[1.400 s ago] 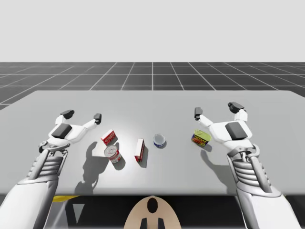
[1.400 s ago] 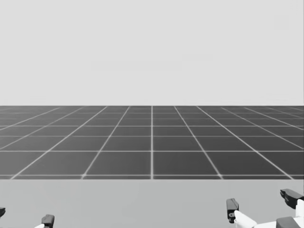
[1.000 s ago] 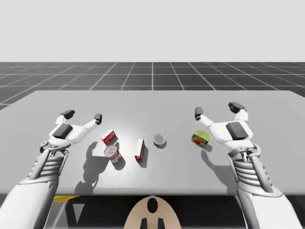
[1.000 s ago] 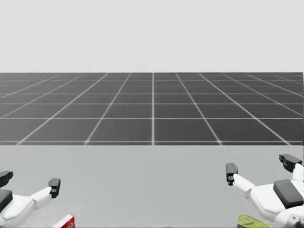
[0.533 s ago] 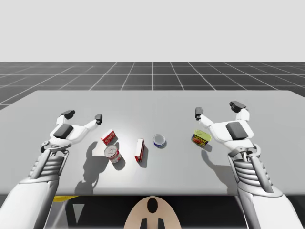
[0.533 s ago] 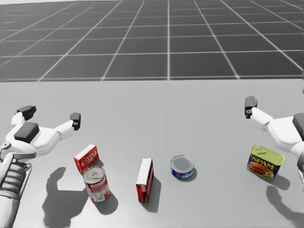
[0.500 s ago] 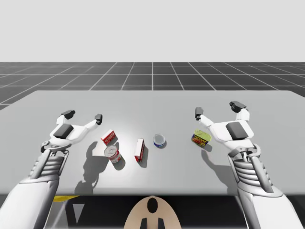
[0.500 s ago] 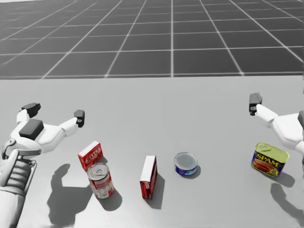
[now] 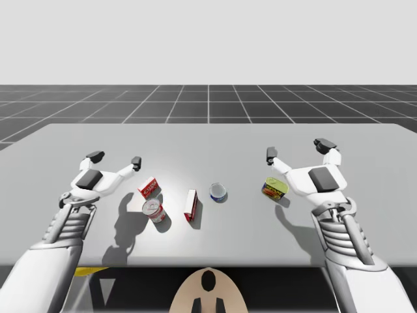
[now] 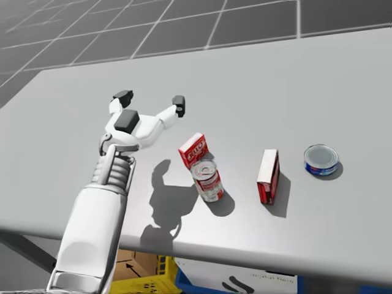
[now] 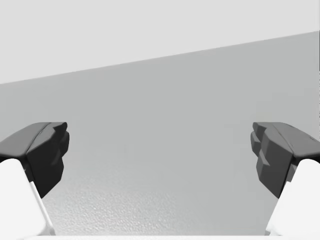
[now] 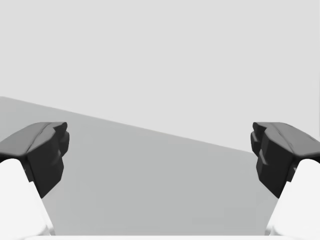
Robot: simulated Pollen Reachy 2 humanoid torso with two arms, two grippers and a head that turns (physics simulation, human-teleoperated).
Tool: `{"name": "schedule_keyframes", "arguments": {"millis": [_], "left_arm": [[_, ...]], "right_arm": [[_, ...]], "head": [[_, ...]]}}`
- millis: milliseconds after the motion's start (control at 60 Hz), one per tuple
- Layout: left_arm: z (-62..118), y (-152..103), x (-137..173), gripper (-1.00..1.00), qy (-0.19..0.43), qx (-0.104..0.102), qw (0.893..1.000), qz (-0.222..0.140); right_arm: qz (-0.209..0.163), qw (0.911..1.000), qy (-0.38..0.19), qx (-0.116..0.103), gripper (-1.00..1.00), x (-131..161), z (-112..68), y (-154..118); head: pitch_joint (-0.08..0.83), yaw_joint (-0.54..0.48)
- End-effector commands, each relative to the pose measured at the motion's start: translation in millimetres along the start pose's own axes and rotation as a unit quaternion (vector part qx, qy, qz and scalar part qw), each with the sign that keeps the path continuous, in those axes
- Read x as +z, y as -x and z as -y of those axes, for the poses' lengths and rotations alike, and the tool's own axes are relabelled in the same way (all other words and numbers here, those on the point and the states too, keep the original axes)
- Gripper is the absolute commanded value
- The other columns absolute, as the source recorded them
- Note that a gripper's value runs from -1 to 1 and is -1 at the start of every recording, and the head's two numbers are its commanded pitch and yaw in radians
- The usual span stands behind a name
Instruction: Grasp the gelatin box and hold it up.
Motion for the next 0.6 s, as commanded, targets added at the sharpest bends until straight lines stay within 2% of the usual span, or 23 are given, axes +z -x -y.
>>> {"name": "schedule_keyframes", "arguments": {"millis": [17, 133, 200, 317, 400, 417, 483, 600], "left_arm": [[2.0, -1.7, 1.1, -1.0, 0.002, 0.002, 1.0, 0.002], [9.6, -14.9, 13.3, -1.0, 0.028, 0.02, 0.999, 0.003], [12.5, -25.7, 25.6, -1.0, 0.04, 0.016, 0.999, -0.01], [6.4, -33.3, 42.3, -1.0, 0.081, 0.043, 0.994, -0.053], [1.5, -31.1, 49.3, -1.0, 0.113, 0.032, 0.99, -0.075], [-0.9, -28.3, 51.7, -1.0, 0.122, 0.023, 0.989, -0.083], [-7.1, -20.8, 55.6, -1.0, 0.145, 0.023, 0.984, -0.104], [-19.5, -4.5, 64.2, -1.0, 0.167, 0.007, 0.978, -0.128]], "right_arm": [[0.0, 1.0, 0.0, 0.001, -1.0, 0.0, -0.4, 0.0], [0.0, 1.0, 0.001, 0.002, -1.0, -0.4, -0.6, 0.7], [0.0, 1.0, 0.001, 0.004, -1.0, -0.6, -0.2, 0.8], [-0.001, 1.0, 0.002, 0.004, -1.0, -0.8, 0.4, 1.4], [-0.001, 1.0, 0.002, 0.005, -1.0, -1.0, -0.1, 1.8], [-0.001, 1.0, 0.002, 0.005, -1.0, -1.6, 0.4, 2.1], [0.0, 1.0, 0.003, 0.005, -1.0, -2.0, 1.2, 2.1], [-0.002, 1.0, 0.003, 0.006, -1.0, -2.3, 1.4, 2.9]], "head": [[0.654, 0.37], [0.653, 0.37], [0.649, 0.36], [0.643, 0.37], [0.641, 0.38], [0.64, 0.38], [0.638, 0.38], [0.64, 0.38]]}}
